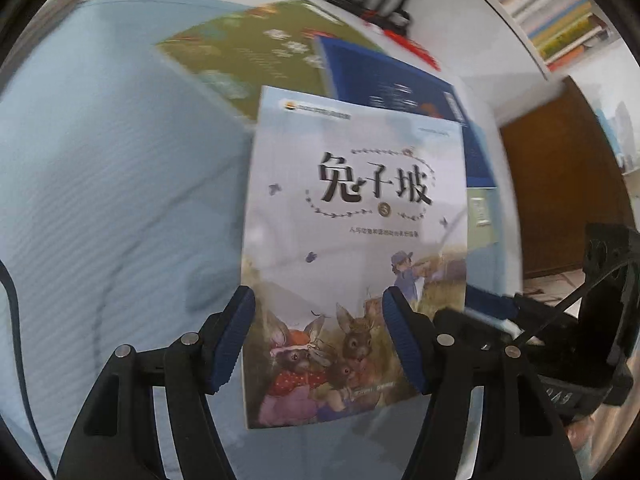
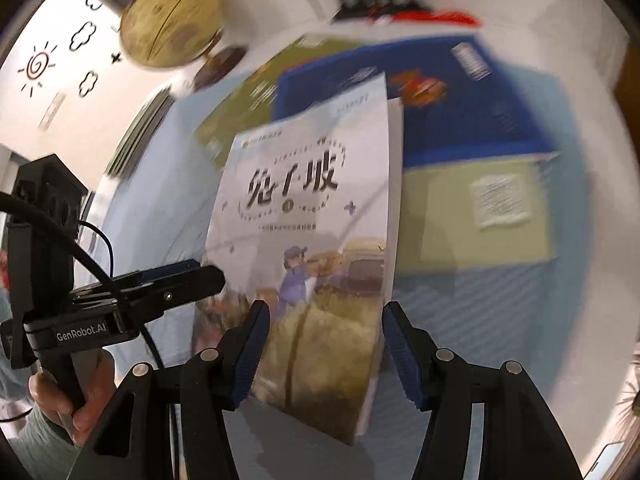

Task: Organize books

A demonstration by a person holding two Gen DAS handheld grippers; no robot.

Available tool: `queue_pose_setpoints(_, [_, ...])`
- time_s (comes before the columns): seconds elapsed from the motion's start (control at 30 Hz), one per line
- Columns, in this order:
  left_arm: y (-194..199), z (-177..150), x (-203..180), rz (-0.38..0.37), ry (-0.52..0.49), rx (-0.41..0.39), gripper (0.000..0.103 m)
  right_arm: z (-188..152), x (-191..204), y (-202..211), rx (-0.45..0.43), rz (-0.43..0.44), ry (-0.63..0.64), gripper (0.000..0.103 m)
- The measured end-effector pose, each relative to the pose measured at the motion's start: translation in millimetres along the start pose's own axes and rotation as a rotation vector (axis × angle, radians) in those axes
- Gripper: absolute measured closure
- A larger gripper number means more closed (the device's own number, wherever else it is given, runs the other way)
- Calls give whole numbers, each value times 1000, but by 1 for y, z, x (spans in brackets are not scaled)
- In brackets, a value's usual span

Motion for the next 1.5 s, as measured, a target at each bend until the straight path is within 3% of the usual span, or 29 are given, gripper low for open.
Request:
queue_pose_setpoints(0.13, [11,-12,28,26,80,-12,40,-17,15,-9,-15,-88,39,45])
queue_pose_setpoints(0.3, [13,-27,44,34,138,-37,40,-37,9,0,-49,-79,6,49])
queue_pose_setpoints(0.43, [8,-27,32,59,92,-38,40,-42,2,4,-92,-46,-66,62])
queue_pose_setpoints(0.63, [16,-29,2,113,-39,-52,44,-31,10,-1,-94,-53,-48,62])
queue_pose_setpoints(0.73, [47,-29,-21,-52,-59,-113,44,-29,-8,5,-88,13,-116,62])
queue_pose_setpoints(0.77, [59,-26,-25,-177,-21,-134,44,-31,-12,8,-84,44,-136,62])
queue_pose_setpoints(0.87, [62,-20,-9,-332,110,-142,44,-28,-22,10,-60,150,-205,62])
queue_pose_setpoints(0.97, [41,-20,15,-311,199,-119,47,-30,-23,12,-64,178,-232,62])
queue_pose_setpoints(1.13, [18,-24,9,-264,179,-86,53,-34,-22,14,-70,162,-232,62])
queue_pose_setpoints(1.23, [0,-26,17,-134,182,-79,69,-31,-14,11,-76,96,-173,60])
queue_pose_setpoints(1.3, [-4,-27,22,-102,184,-86,78,-29,-6,9,-85,48,-128,57])
queue_pose_setpoints(1.43, [7,-27,19,-178,211,-81,88,-29,-4,9,-98,-8,-112,57])
queue_pose_setpoints(1.5, [16,-28,7,-340,265,-67,88,-27,-6,17,-116,-10,-150,57])
Point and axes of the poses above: each gripper's, at about its wrist camera, not at the fingertips, and y roughly against the way its jaws point, x to its left, z to its top, the point moved 8 cm from there along -y, roughly the way its jaws point, and after that the axes turned 4 degrees about -y, right-handed, at the moved point
